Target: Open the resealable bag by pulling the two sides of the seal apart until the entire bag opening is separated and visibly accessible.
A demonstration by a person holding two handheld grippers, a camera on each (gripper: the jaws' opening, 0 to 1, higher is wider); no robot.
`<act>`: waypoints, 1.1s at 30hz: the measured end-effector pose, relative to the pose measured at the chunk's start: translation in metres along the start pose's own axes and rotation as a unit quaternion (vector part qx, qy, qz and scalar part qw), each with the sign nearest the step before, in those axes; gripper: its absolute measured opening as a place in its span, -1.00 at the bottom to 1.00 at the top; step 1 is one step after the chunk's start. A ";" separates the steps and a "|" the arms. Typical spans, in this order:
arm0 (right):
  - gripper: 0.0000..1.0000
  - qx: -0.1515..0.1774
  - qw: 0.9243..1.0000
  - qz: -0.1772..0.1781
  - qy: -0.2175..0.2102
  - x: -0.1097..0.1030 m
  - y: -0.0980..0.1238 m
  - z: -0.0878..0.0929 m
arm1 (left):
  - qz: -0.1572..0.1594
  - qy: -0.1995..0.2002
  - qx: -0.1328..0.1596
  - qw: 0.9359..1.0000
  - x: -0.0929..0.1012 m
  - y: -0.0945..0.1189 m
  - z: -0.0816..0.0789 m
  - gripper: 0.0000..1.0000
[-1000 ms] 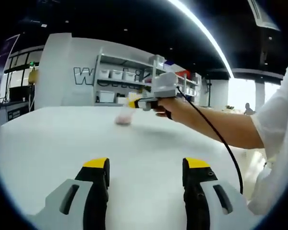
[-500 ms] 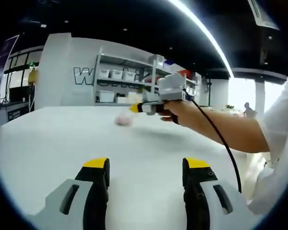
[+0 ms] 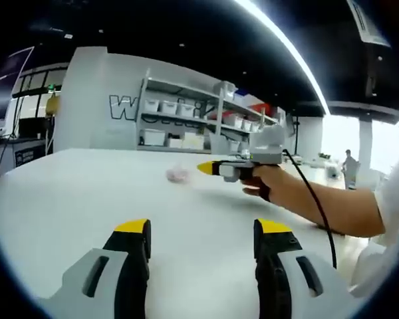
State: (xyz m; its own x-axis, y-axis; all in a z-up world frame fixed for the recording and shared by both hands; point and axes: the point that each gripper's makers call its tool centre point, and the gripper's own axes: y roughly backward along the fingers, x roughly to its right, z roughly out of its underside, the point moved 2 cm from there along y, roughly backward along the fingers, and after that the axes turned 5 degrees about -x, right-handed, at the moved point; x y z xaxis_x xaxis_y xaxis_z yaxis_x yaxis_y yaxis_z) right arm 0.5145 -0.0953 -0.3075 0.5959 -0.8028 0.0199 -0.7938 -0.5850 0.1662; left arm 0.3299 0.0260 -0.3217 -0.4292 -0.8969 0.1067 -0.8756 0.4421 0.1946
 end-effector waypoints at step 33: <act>0.73 0.002 0.999 0.045 -0.006 -0.014 -0.004 0.009 | -0.073 -0.037 -0.021 0.996 -0.024 -0.016 0.007 0.56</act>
State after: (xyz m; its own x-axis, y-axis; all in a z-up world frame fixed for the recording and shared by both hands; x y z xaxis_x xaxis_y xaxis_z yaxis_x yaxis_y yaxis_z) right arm 0.5081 -0.0822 -0.3169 0.5208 -0.8534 0.0228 -0.8444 -0.5110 0.1609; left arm 0.3530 0.0407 -0.3344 -0.3147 -0.9492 0.0020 -0.9202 0.3056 0.2444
